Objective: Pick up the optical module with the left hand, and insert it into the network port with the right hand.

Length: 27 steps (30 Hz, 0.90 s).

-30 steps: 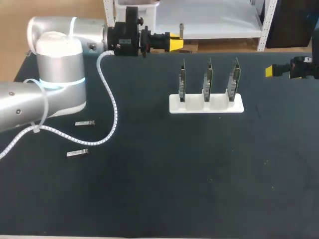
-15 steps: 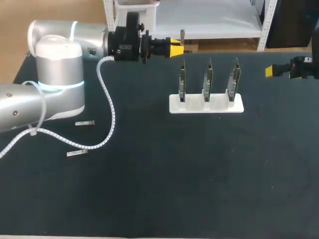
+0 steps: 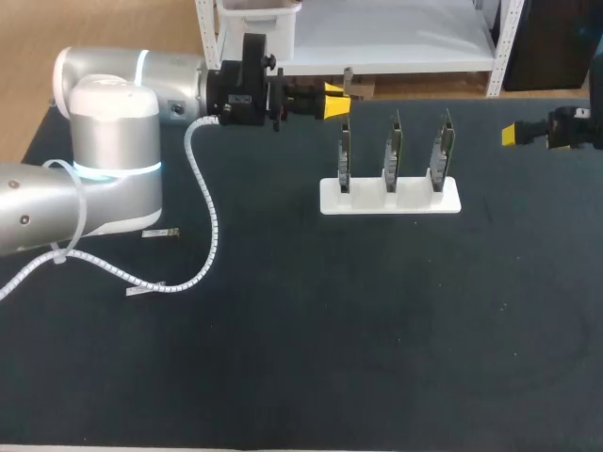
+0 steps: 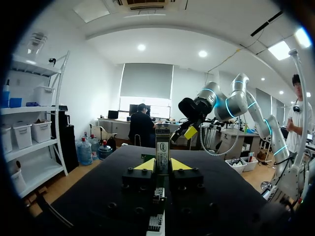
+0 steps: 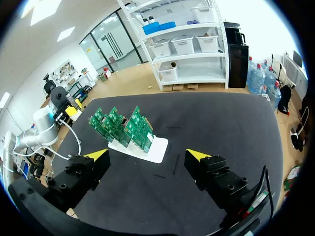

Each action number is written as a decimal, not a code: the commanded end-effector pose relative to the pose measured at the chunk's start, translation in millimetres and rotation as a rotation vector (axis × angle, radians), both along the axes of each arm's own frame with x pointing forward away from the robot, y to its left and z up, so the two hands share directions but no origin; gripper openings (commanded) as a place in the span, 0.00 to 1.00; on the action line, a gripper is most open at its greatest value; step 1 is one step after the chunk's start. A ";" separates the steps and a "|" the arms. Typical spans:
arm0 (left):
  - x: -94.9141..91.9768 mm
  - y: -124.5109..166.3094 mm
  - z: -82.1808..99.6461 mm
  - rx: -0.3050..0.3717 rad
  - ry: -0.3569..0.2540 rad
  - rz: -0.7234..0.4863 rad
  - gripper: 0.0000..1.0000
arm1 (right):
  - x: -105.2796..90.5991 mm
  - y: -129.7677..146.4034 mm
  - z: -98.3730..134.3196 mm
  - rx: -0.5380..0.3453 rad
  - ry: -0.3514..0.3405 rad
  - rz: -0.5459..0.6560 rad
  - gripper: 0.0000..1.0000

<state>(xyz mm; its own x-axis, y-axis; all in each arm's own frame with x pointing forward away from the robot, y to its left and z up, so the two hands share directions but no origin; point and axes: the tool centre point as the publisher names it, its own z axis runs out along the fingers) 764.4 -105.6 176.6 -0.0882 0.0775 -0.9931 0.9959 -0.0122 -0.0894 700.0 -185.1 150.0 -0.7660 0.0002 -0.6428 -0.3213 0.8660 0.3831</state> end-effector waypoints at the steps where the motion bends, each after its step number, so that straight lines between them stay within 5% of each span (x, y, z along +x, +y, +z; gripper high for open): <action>1: -4.0 -3.1 -1.7 -0.001 -0.007 0.010 0.00 | 0.0 0.0 0.0 0.000 0.000 0.000 1.00; 27: -3.7 -6.9 -18.8 0.033 0.017 0.022 0.00 | 0.0 0.0 0.0 0.000 0.000 0.000 1.00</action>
